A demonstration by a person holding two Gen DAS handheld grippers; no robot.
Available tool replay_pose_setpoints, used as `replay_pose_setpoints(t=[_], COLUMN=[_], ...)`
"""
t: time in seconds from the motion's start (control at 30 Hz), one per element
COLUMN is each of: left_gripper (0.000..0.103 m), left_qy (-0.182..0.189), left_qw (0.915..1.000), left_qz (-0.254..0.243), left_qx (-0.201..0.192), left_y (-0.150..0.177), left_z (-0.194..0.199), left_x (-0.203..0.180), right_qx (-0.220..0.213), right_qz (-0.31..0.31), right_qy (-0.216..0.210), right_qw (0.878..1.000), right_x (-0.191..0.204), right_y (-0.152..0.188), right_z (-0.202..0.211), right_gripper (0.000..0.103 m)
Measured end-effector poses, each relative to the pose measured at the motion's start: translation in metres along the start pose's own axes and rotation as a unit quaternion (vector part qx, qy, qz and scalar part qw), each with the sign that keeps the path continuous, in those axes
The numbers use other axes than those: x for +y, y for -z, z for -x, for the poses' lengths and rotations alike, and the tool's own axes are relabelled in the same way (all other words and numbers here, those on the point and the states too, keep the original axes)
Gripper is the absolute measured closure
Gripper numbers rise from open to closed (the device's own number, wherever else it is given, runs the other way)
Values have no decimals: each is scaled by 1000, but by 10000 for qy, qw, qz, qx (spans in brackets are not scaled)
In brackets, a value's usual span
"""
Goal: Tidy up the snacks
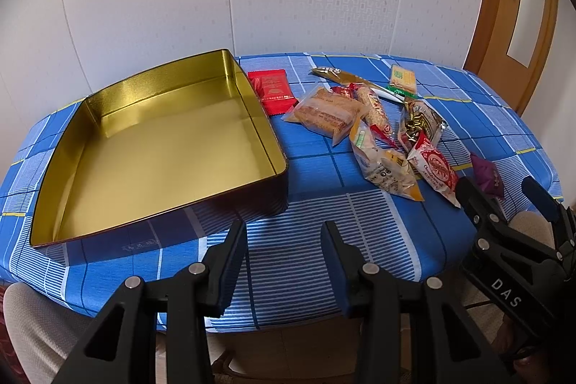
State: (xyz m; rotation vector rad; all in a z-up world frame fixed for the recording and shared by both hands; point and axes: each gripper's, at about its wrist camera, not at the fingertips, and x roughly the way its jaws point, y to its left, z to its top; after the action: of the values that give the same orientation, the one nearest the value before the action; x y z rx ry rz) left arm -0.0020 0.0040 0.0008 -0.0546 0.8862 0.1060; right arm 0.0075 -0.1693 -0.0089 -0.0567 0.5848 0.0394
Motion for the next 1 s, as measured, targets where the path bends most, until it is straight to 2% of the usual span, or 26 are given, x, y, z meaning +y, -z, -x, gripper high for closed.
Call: replay_pose_setpoints(t=[1.0], left_gripper=[60], left_qy=[-56], left_qw=[10000], left_qz=[68], left_qx=[47], left_y=[1], left_z=[-3], left_x=[3], right_qx=[8], right_qz=[-39], right_qy=[-53], right_qw=[10000], right_x=[1], right_y=[-2], right_z=[0], right_gripper=[0])
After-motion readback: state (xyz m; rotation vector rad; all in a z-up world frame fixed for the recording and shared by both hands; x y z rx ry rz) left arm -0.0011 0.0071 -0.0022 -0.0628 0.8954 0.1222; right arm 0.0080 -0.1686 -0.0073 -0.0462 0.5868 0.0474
